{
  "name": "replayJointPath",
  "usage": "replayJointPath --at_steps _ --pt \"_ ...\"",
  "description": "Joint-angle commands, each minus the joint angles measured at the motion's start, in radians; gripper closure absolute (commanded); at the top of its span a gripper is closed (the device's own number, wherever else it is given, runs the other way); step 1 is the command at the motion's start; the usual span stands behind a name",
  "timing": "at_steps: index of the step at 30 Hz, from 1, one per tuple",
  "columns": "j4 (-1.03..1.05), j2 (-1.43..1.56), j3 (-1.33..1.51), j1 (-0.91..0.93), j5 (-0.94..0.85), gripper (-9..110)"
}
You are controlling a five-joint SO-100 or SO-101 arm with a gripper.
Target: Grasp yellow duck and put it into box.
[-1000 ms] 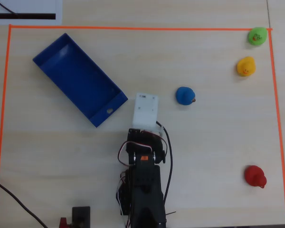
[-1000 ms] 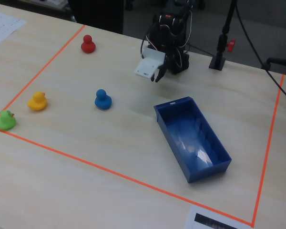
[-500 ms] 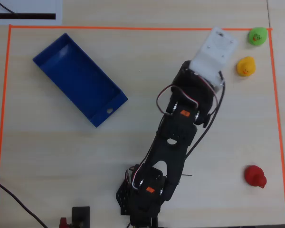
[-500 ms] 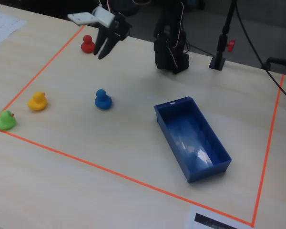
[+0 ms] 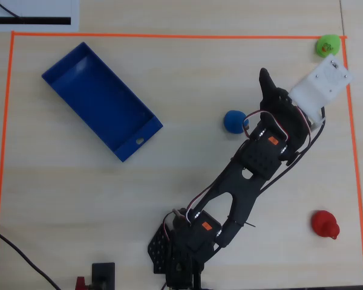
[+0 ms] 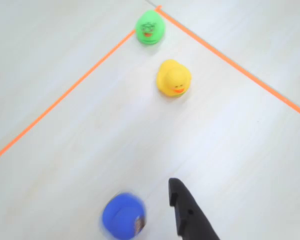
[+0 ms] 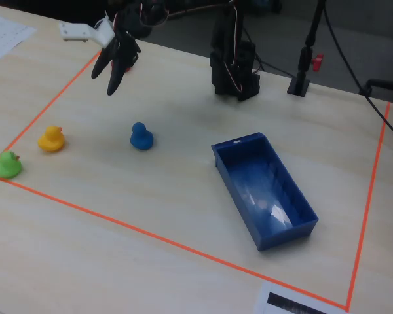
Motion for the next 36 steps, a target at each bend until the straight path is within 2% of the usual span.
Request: replayJointPath --at_steps 1,5,16,28,36 --pt "-0.39 0.002 0.249 0.012 -0.046 47" --pt "-0.503 -0.038 0.316 0.017 -0.074 47" --pt "-0.637 -0.225 0.278 0.037 -0.097 46" --pt "-0.588 -0.528 -0.057 0.021 -0.012 45" --pt "-0.572 -0.723 -0.295 0.015 -0.02 45"
